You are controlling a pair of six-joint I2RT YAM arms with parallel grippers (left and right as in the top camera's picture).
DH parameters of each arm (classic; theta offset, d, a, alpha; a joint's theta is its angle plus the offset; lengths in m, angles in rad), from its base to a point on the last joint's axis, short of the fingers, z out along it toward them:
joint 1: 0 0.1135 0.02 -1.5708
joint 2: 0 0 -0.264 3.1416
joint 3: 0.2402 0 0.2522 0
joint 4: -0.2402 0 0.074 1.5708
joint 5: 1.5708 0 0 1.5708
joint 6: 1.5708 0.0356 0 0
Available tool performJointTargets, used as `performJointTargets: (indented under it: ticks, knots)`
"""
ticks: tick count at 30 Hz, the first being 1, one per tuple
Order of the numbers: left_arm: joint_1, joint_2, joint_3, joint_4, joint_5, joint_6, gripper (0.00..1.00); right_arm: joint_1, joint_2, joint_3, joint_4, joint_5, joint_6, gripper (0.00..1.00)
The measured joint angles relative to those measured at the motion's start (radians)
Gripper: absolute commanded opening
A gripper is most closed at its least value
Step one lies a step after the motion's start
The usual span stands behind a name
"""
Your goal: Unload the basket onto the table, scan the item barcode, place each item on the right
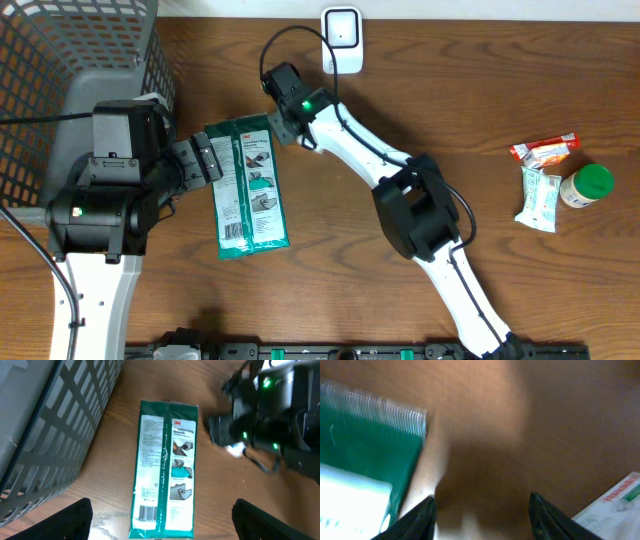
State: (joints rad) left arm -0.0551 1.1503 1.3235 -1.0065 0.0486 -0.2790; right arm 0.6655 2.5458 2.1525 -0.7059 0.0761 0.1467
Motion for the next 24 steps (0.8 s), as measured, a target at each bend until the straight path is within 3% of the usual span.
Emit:
performJointTargets:
  ticks: [7, 12, 16, 22, 24]
  knots:
    - [0.0, 0.0, 0.0, -0.001, 0.0, 0.0, 0.9, 0.026, -0.046, 0.001, -0.352, -0.096, 0.086, 0.54]
    - [0.0, 0.0, 0.0, -0.001, 0.0, 0.0, 0.9, 0.05, -0.064, -0.004, -0.462, -0.138, 0.087, 0.56]
    - [0.0, 0.0, 0.0, -0.001, 0.0, 0.0, 0.9, 0.047, -0.147, -0.018, -0.489, -0.131, 0.081, 0.63]
    - [0.0, 0.0, 0.0, -0.001, 0.0, 0.0, 0.9, -0.025, -0.376, -0.007, -0.485, -0.056, 0.164, 0.83]
    - [0.0, 0.0, 0.0, -0.001, 0.0, 0.0, 0.9, -0.063, -0.404, 0.005, -0.482, -0.045, 0.192, 0.86]
